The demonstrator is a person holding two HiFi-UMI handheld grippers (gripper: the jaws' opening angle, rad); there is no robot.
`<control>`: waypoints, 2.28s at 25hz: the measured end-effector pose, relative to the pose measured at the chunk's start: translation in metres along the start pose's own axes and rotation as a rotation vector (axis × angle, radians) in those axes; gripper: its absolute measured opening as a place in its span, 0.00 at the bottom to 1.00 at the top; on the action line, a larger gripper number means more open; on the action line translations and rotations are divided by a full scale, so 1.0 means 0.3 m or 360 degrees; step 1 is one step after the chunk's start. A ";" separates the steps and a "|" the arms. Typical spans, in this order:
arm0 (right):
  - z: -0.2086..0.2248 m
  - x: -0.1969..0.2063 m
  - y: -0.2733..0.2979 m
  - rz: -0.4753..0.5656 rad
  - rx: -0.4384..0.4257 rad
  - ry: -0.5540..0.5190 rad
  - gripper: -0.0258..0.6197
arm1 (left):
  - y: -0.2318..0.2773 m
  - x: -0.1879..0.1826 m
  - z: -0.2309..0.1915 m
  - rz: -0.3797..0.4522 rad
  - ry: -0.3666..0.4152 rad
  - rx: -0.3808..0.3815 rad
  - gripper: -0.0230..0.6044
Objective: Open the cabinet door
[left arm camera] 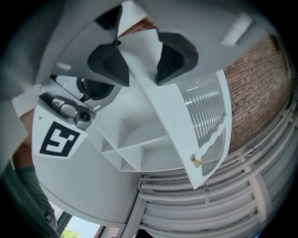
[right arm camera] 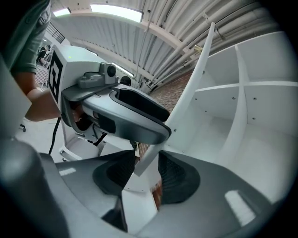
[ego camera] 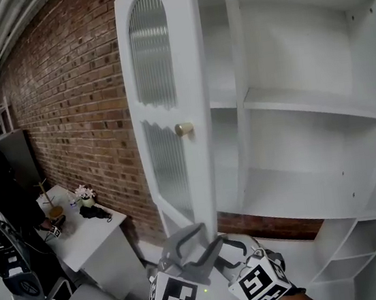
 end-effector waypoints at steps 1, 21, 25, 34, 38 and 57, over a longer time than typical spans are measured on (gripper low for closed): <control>-0.003 0.000 0.001 0.0000 -0.0001 -0.0008 0.29 | -0.001 0.000 -0.002 0.0001 -0.0016 -0.0016 0.33; -0.114 -0.040 0.014 0.0023 -0.0189 -0.0177 0.33 | -0.100 -0.015 -0.002 -0.0026 0.0077 -0.0409 0.36; -0.160 -0.063 0.020 0.0073 -0.0272 -0.0187 0.31 | -0.157 -0.016 -0.026 0.0035 0.0019 -0.0456 0.32; -0.114 -0.027 0.020 0.0090 -0.0341 -0.0183 0.21 | -0.235 0.016 -0.066 -0.0077 0.0137 -0.0524 0.36; -0.056 -0.006 -0.020 0.0078 -0.0270 -0.0130 0.19 | -0.273 0.025 -0.071 -0.0137 0.0097 -0.0589 0.27; -0.093 -0.029 -0.049 0.0127 -0.0294 -0.0111 0.18 | -0.449 0.063 -0.111 -0.0471 0.0298 -0.0670 0.04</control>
Point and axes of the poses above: the fingertips, and each gripper's own axes: y forward along the fingers, z to its right, x out of its underside, the point moved 6 cm from there along -y, backward along the fingers, and after that the axes turned 11 degrees about y, right-handed, at the moved point
